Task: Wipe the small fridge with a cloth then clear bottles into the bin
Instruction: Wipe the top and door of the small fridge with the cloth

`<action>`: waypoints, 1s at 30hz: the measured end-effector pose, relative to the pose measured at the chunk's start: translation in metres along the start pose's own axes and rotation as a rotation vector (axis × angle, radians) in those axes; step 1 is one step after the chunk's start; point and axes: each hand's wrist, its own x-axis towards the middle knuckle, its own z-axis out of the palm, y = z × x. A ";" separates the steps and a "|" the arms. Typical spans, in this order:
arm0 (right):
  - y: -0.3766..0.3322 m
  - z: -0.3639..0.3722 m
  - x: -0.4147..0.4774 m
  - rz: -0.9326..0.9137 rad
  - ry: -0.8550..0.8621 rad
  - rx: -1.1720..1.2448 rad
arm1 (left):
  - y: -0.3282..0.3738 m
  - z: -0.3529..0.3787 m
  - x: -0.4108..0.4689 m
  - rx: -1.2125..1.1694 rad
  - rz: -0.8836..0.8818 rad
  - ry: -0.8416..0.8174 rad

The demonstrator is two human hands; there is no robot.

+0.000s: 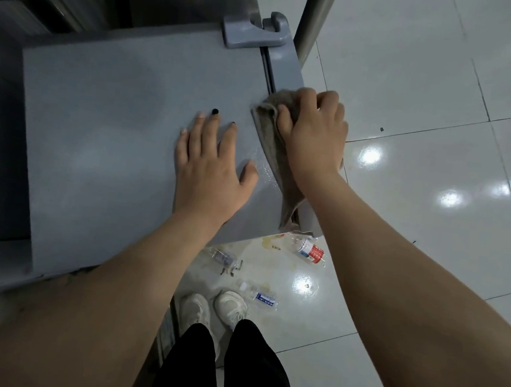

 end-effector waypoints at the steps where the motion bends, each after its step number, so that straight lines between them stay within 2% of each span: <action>1: -0.001 0.000 0.004 -0.002 -0.007 -0.004 | 0.000 0.000 0.001 0.001 -0.001 0.000; 5: 0.001 -0.003 -0.013 0.017 -0.035 -0.029 | 0.001 0.000 0.001 0.006 -0.004 -0.013; 12: 0.023 -0.013 -0.093 0.060 0.088 0.031 | 0.001 -0.002 0.000 -0.003 -0.004 -0.018; 18: 0.017 -0.013 -0.073 0.047 0.067 0.071 | 0.001 0.000 0.000 -0.008 -0.005 0.012; 25: 0.008 -0.011 -0.034 0.046 -0.072 0.010 | 0.000 -0.001 0.000 -0.018 -0.023 0.008; 30: 0.012 -0.014 -0.050 0.077 -0.069 0.081 | 0.000 -0.001 -0.001 -0.030 -0.042 -0.027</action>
